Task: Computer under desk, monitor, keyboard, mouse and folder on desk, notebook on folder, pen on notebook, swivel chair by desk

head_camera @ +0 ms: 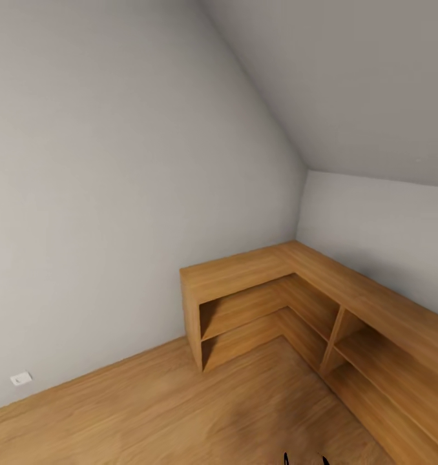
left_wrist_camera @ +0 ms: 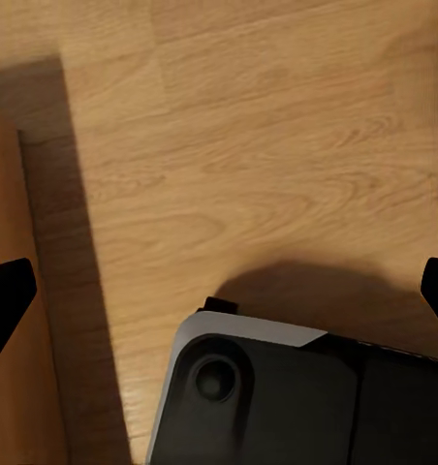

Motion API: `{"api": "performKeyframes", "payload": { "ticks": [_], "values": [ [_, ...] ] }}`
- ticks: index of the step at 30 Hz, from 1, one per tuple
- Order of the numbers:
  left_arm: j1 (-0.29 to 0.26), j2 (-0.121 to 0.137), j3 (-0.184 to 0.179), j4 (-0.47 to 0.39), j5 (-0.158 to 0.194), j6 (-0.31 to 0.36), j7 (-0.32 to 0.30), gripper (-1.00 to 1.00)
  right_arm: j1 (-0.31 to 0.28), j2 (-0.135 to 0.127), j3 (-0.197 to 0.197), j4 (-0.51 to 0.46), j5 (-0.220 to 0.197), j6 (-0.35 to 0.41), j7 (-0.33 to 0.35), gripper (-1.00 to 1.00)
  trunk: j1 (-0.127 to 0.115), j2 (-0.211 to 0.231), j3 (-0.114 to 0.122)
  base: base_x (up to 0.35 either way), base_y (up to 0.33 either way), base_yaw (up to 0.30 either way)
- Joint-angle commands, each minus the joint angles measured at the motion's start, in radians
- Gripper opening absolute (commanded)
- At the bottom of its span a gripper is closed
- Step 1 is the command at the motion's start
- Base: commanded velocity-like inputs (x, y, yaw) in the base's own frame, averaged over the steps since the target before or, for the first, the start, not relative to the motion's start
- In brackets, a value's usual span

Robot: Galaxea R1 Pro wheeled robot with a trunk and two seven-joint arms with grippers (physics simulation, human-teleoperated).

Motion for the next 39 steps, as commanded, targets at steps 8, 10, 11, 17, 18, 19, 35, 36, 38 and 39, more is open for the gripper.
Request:
{"api": "performKeyframes", "payload": {
  "ticks": [8, 10, 11, 17, 18, 19, 35, 36, 38, 39],
  "values": [
    [0.000, 0.001, -0.008, 0.000, 0.010, -0.002, 0.008, 1.00, -0.001, 0.001, 0.009, 0.002, -0.009, -0.002, -0.002, 1.00, 0.001, -0.002, -0.001, 0.033, 0.000, -0.285],
    [0.000, 0.001, -0.008, 0.000, 0.010, -0.002, 0.008, 1.00, -0.001, 0.001, 0.009, 0.002, -0.009, 0.003, -0.002, 1.00, 0.001, -0.002, -0.001, 0.216, 0.000, -0.287],
    [0.000, 0.001, -0.008, 0.000, 0.010, -0.001, 0.008, 1.00, -0.001, 0.001, 0.009, 0.002, -0.009, 0.006, -0.001, 1.00, 0.001, -0.002, -0.001, 0.259, 0.000, -0.288],
    [0.000, 0.001, -0.008, 0.000, 0.010, -0.001, 0.008, 1.00, -0.001, 0.001, 0.009, 0.002, -0.009, 0.021, -0.001, 1.00, 0.001, -0.002, -0.001, 0.306, 0.000, -0.288],
    [0.000, 0.001, -0.008, 0.000, 0.010, -0.001, 0.008, 1.00, -0.001, 0.001, 0.009, 0.002, -0.009, 0.021, -0.001, 1.00, 0.001, -0.002, -0.001, 0.325, 0.000, -0.289],
    [0.000, 0.001, -0.008, 0.000, 0.010, -0.002, 0.008, 1.00, -0.001, 0.001, 0.009, 0.002, -0.009, 0.022, -0.001, 1.00, 0.001, -0.002, -0.001, 0.326, 0.000, -0.289],
    [0.000, 0.002, -0.008, 0.000, 0.010, 0.002, 0.008, 1.00, -0.001, 0.001, 0.009, 0.002, -0.008, 0.023, 0.000, 1.00, 0.001, -0.002, -0.001, 0.095, 0.003, -0.289],
    [0.000, 0.004, -0.008, 0.000, 0.011, 0.003, 0.008, 1.00, -0.001, 0.001, 0.009, 0.002, -0.008, 0.023, 0.000, 1.00, 0.001, -0.002, -0.001, 0.293, 0.009, -0.293],
    [0.000, 0.011, -0.006, 0.000, 0.013, 0.002, 0.009, 1.00, -0.001, 0.001, 0.009, 0.003, -0.009, 0.023, 0.000, 1.00, 0.001, -0.002, 0.000, 0.305, 0.006, -0.293],
    [0.000, 0.019, -0.005, 0.004, 0.014, 0.002, 0.009, 1.00, 0.002, 0.001, 0.009, 0.003, -0.009, 0.023, 0.000, 1.00, 0.001, -0.002, 0.001, 0.313, 0.002, -0.293]
  ]
}}
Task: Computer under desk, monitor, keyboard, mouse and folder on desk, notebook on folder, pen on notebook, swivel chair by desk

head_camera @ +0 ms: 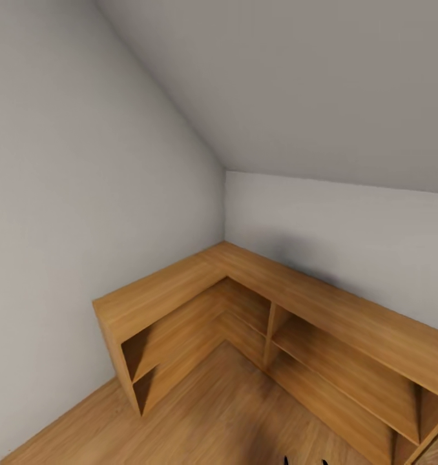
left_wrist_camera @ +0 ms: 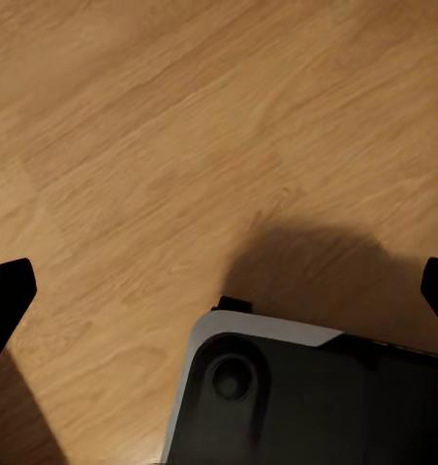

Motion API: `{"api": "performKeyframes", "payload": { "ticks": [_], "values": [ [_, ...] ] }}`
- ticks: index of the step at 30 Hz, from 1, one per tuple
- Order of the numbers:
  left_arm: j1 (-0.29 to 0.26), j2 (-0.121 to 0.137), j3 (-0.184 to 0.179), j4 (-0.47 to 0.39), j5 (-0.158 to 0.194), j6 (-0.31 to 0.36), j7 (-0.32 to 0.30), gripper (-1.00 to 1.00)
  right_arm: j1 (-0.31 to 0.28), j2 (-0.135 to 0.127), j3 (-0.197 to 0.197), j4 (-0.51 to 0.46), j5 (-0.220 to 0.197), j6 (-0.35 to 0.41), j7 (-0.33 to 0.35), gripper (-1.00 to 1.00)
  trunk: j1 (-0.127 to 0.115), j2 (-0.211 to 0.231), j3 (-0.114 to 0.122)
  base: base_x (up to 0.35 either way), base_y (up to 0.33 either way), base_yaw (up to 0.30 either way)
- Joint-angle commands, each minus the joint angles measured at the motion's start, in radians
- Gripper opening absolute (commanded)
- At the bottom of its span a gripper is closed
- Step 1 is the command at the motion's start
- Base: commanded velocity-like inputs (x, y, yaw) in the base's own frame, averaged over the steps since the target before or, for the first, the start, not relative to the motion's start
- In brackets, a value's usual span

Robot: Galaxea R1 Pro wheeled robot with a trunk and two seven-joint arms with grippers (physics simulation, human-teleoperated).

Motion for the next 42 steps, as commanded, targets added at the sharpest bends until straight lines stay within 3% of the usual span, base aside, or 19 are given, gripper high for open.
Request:
{"api": "performKeyframes", "payload": {
  "ticks": [1, 5, 9, 12, 17, 24, 28, 30, 42],
  "values": [
    [0.000, 0.006, -0.008, 0.004, 0.010, -0.003, 0.008, 1.00, 0.003, 0.000, 0.009, 0.002, -0.008, -0.004, -0.002, 1.00, 0.001, -0.001, -0.001, 0.310, 0.002, -0.293],
    [0.000, 0.035, -0.004, 0.100, 0.013, -0.036, 0.008, 1.00, 0.093, -0.008, 0.010, 0.002, -0.002, -0.010, -0.001, 1.00, 0.001, -0.001, 0.002, 0.284, 0.012, -0.288],
    [0.000, 0.047, -0.003, 0.245, 0.013, -0.248, 0.007, 1.00, 0.171, -0.007, 0.017, 0.002, 0.036, -0.037, -0.001, 1.00, 0.001, -0.001, 0.005, 0.099, 0.031, -0.250],
    [0.000, 0.044, -0.005, 0.289, 0.012, -0.372, 0.007, 1.00, 0.190, -0.007, 0.018, 0.003, 0.081, -0.098, -0.001, 1.00, 0.001, -0.001, 0.007, 0.025, 0.008, -0.231],
    [0.000, 0.041, -0.006, 0.315, 0.011, -0.450, 0.007, 1.00, 0.225, -0.011, 0.018, 0.002, 0.112, -0.192, -0.003, 1.00, 0.001, -0.001, 0.012, 0.007, 0.002, -0.226],
    [0.000, 0.041, -0.005, 0.318, 0.011, -0.461, 0.007, 1.00, 0.237, -0.010, 0.018, 0.001, 0.127, -0.195, -0.002, 1.00, 0.001, -0.001, 0.019, 0.013, 0.000, -0.224],
    [0.000, 0.041, -0.005, 0.319, 0.012, -0.463, 0.008, 1.00, 0.248, -0.009, 0.018, 0.001, 0.199, -0.195, -0.005, 1.00, 0.001, -0.001, 0.023, 0.222, 0.018, -0.216],
    [0.000, 0.041, -0.005, 0.319, 0.012, -0.462, 0.008, 1.00, 0.250, -0.010, 0.018, 0.001, 0.211, -0.195, -0.005, 1.00, 0.001, -0.001, 0.025, 0.300, 0.069, -0.211],
    [0.000, 0.039, -0.005, 0.319, 0.012, -0.461, 0.009, 1.00, 0.251, -0.004, 0.018, 0.001, 0.220, -0.195, -0.012, 1.00, 0.001, -0.001, 0.038, 0.314, 0.127, -0.208]
  ]
}}
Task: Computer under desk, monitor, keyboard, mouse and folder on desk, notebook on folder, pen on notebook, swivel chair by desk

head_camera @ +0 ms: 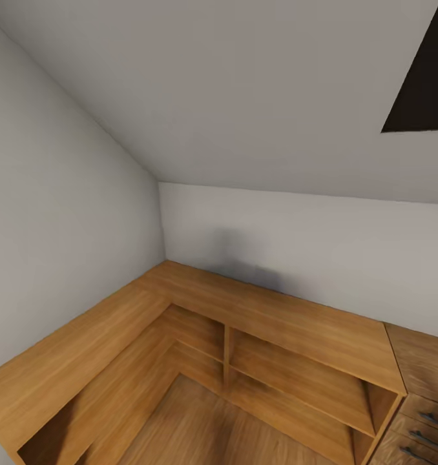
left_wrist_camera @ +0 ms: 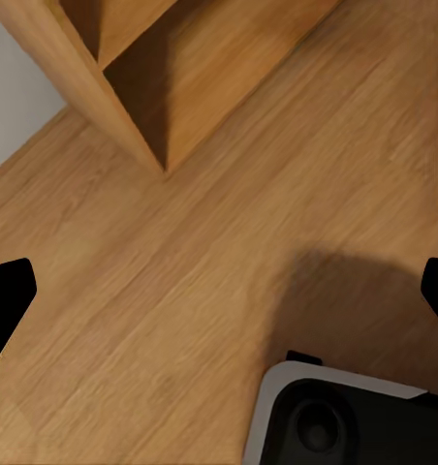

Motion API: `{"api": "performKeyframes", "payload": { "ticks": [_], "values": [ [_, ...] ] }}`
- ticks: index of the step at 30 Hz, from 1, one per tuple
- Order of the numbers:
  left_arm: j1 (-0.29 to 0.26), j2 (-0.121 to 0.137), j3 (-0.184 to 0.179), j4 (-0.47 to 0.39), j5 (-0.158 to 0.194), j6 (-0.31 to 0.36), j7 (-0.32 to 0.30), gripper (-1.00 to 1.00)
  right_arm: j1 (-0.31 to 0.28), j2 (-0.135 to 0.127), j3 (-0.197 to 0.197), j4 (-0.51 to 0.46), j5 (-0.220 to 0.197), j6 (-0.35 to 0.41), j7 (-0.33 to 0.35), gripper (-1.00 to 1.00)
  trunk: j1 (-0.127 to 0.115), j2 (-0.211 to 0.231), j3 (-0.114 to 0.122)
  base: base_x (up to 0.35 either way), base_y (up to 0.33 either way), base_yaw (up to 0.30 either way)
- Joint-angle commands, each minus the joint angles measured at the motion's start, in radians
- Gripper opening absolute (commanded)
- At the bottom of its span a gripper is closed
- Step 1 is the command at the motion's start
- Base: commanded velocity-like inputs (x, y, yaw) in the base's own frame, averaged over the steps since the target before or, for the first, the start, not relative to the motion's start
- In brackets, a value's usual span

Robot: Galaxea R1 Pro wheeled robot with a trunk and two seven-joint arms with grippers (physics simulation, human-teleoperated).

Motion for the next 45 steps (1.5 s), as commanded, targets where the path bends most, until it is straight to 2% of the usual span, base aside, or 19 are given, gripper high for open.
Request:
{"api": "performKeyframes", "payload": {
  "ticks": [1, 19, 24, 25, 26, 27, 31, 35, 45],
  "values": [
    [0.001, 0.001, -0.009, -0.002, 0.007, 0.000, 0.005, 1.00, -0.001, 0.001, 0.000, 0.002, 0.009, -0.001, -0.012, 1.00, 0.001, 0.000, 0.001, 0.206, 0.080, -0.204],
    [0.001, -0.004, -0.009, -0.002, 0.007, 0.004, 0.005, 1.00, -0.001, 0.005, 0.000, 0.002, 0.007, 0.004, -0.045, 1.00, 0.001, 0.000, 0.022, 0.034, 0.013, -0.200],
    [0.001, -0.004, -0.009, -0.002, 0.008, 0.005, 0.005, 1.00, -0.001, 0.014, 0.000, 0.002, 0.007, 0.005, -0.046, 1.00, 0.001, 0.000, 0.029, 0.000, 0.000, -0.175],
    [0.001, -0.004, -0.009, -0.002, 0.008, 0.005, 0.005, 1.00, -0.001, 0.020, 0.000, 0.002, 0.007, 0.010, -0.046, 1.00, 0.001, 0.000, 0.030, 0.000, 0.000, -0.170],
    [0.001, -0.004, -0.009, -0.001, 0.008, 0.005, 0.005, 1.00, -0.001, 0.042, -0.003, 0.002, -0.002, 0.025, -0.053, 1.00, 0.001, 0.000, 0.031, 0.000, 0.000, -0.166],
    [0.001, -0.004, -0.009, -0.001, 0.008, 0.006, 0.005, 1.00, -0.001, 0.044, -0.003, 0.002, -0.006, 0.027, -0.060, 1.00, 0.001, 0.000, 0.033, 0.000, 0.000, -0.166],
    [0.001, -0.008, -0.009, -0.001, 0.008, 0.006, 0.005, 1.00, -0.001, 0.048, -0.002, 0.002, -0.016, 0.038, -0.075, 1.00, 0.001, 0.000, 0.038, 0.000, 0.000, -0.165],
    [0.001, -0.010, -0.009, 0.000, 0.008, 0.007, 0.005, 1.00, -0.001, 0.050, -0.004, -0.003, -0.029, 0.096, -0.082, 1.00, 0.001, 0.000, 0.042, 0.042, 0.022, -0.200],
    [0.001, -0.010, -0.006, 0.000, 0.008, 0.006, 0.006, 1.00, -0.001, 0.048, -0.010, -0.007, -0.031, 0.106, -0.084, 1.00, 0.001, 0.000, 0.036, 0.240, 0.203, -0.268]
  ]
}}
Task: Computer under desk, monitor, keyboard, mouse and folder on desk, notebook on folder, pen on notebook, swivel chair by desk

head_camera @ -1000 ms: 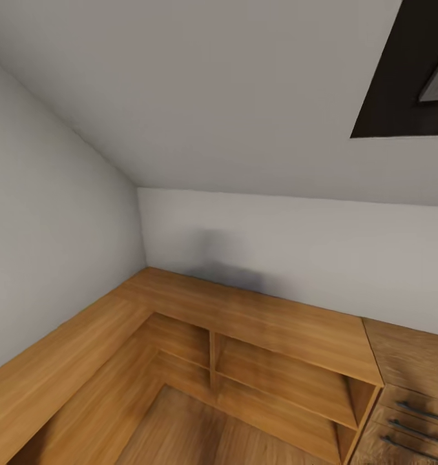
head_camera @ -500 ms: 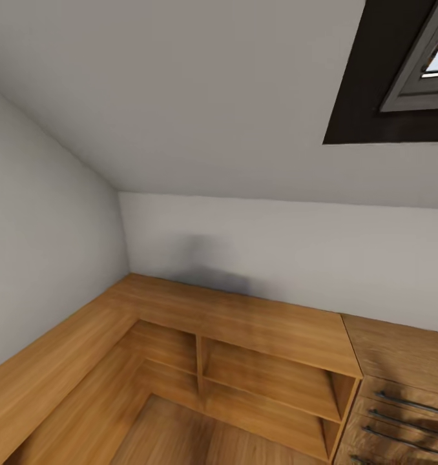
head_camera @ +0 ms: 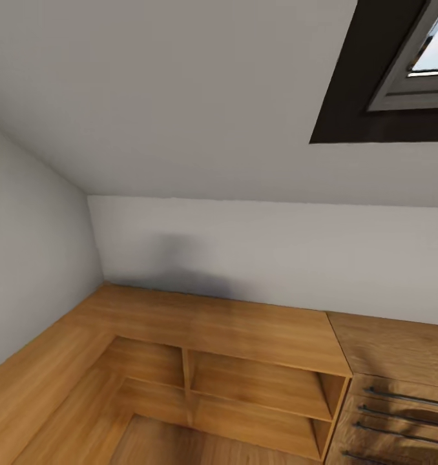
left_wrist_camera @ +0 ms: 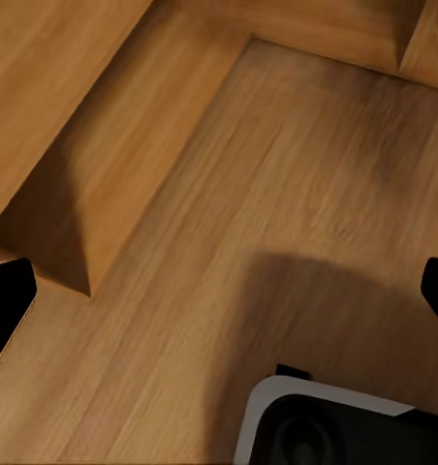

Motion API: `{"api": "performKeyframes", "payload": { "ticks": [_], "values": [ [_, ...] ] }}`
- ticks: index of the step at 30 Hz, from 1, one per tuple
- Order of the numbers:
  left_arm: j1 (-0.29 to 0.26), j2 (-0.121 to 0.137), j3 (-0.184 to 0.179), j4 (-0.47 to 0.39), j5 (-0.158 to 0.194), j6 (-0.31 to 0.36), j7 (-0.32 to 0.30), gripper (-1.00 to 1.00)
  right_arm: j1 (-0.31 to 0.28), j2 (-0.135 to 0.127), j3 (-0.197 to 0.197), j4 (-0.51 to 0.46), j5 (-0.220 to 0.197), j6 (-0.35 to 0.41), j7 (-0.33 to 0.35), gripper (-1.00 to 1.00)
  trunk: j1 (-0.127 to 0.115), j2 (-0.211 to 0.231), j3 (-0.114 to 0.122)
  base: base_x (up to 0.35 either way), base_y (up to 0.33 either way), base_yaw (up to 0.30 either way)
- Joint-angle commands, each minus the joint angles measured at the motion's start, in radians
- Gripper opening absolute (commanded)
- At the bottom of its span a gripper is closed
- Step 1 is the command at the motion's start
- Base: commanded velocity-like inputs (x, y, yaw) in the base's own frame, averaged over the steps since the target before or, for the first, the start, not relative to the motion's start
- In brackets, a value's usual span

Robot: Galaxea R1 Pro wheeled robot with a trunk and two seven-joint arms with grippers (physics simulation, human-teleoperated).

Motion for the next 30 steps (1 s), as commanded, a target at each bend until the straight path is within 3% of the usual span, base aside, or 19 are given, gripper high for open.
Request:
{"api": "performKeyframes", "payload": {
  "ticks": [1, 7, 30],
  "values": [
    [0.001, 0.001, -0.009, -0.002, 0.006, 0.000, 0.005, 1.00, -0.001, 0.000, 0.002, 0.001, 0.009, -0.001, -0.010, 1.00, 0.001, 0.000, -0.001, 0.245, 0.257, -0.267],
    [0.001, 0.001, -0.008, -0.002, 0.006, 0.000, 0.005, 1.00, -0.001, 0.000, 0.001, 0.001, 0.005, 0.000, -0.010, 1.00, 0.001, 0.000, -0.007, 0.173, 0.182, -0.266],
    [0.001, 0.001, -0.007, -0.002, 0.008, 0.000, 0.006, 1.00, -0.001, -0.003, 0.001, 0.000, 0.004, -0.002, -0.010, 1.00, 0.001, 0.000, -0.026, 0.028, 0.015, -0.266]
  ]
}}
